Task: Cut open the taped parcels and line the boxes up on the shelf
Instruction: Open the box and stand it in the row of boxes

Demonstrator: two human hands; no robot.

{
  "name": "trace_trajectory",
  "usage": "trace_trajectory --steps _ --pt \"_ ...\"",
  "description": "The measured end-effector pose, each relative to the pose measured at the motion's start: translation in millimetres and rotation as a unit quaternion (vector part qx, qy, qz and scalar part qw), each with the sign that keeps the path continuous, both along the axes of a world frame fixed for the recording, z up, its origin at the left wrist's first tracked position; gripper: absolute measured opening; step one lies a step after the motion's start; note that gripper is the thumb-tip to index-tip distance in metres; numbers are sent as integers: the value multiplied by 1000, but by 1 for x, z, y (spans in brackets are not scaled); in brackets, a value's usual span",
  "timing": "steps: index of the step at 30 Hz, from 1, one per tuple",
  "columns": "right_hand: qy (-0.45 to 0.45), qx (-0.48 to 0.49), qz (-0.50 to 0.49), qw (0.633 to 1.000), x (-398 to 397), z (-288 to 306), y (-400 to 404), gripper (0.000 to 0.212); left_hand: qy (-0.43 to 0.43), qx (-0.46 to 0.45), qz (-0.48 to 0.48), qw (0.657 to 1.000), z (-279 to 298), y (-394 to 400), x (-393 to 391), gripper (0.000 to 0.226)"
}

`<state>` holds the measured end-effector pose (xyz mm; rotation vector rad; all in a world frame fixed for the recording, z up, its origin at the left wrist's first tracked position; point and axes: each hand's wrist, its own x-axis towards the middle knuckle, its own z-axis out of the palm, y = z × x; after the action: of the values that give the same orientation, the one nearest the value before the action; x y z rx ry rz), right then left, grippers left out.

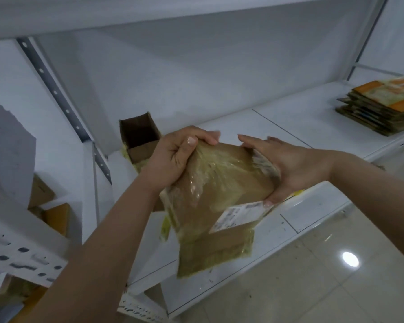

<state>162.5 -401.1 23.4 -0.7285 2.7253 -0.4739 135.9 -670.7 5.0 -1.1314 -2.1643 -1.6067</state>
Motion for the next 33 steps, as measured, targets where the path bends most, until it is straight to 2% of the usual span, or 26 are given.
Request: trace_trajectory --steps 1,3,5,6,8,10,13,15,18,20,24,29,33 --pt "8 -9 -33 999 1 0 -2 136 36 0 93 995 -3 -1 -2 40" --pt "19 -36 -115 993 1 1 -7 129 105 30 269 957 -10 -1 -3 25" --pt "50 -45 -209 976 -1 1 -15 122 128 50 327 935 -18 6 4 23" --pt "78 -46 -258 962 -1 0 -21 117 117 35 323 938 -23 13 9 24" --pt "120 -86 -334 931 -2 -4 -32 110 37 -13 284 958 -35 32 22 33" --pt "91 -171 -351 916 -3 -9 -39 100 -69 -5 213 975 -44 47 30 46" --pt "80 -240 -328 910 -3 -27 -37 48 -169 30 165 971 -52 47 25 47" --pt "106 -248 -323 907 -2 -42 -32 30 -195 20 160 967 -57 39 18 44" --pt "91 -249 -316 911 2 -71 -34 37 -249 -42 152 956 -70 35 13 38" --pt "82 -233 -318 915 4 -87 -32 42 -249 -103 159 950 -78 37 13 35" --pt "122 -261 -307 907 6 -96 -21 43 -218 -54 183 957 -79 47 18 41" --pt "120 -285 -246 919 15 -101 -9 39 -199 -173 139 955 -75 56 22 49" --pt "137 -256 -203 935 19 -109 -2 48 -179 -197 120 956 -78 54 24 53"
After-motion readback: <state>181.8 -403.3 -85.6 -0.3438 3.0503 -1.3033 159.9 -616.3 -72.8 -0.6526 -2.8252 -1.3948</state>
